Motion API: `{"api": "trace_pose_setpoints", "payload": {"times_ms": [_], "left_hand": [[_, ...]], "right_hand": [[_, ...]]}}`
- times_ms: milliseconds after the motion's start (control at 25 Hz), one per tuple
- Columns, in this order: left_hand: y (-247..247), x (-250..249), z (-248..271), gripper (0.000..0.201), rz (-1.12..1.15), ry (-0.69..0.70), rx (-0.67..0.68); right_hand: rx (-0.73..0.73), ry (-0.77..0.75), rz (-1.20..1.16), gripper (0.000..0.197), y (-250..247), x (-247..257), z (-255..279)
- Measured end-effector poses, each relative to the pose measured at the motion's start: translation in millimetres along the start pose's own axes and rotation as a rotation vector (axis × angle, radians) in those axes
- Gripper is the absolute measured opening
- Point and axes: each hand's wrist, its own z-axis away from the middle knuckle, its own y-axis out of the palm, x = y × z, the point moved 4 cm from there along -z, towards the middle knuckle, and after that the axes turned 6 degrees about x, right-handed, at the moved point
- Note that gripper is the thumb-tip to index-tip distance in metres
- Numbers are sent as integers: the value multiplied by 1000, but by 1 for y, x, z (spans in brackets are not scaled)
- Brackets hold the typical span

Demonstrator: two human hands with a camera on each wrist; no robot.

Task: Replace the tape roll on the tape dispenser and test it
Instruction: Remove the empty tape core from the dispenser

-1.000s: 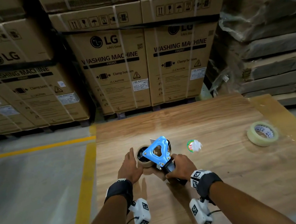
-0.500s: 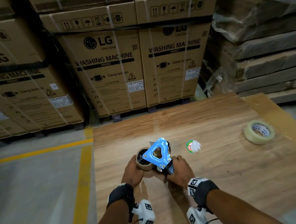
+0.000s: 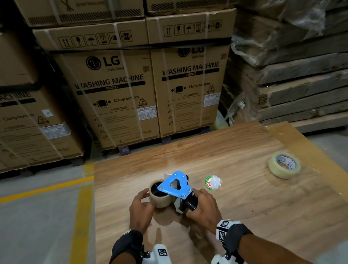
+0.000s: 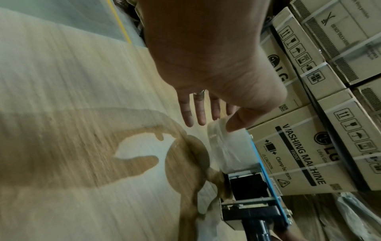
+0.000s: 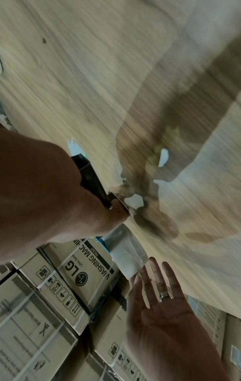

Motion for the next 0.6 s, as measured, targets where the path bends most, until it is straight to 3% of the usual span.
{"api": "trace_pose_setpoints", "payload": {"times_ms": [280,400,600], "left_hand": [[16,-30,-5,65,166,59,25],[24,-40,-7,59,209,79,62],[31,-28,-4,67,277,35,42]], "right_hand": [[-105,-5,-122,25,-27,-2,4],[-153,47,-147,29,-31,-7,1],[-173,48,-347,27,-39,-5,3]]}}
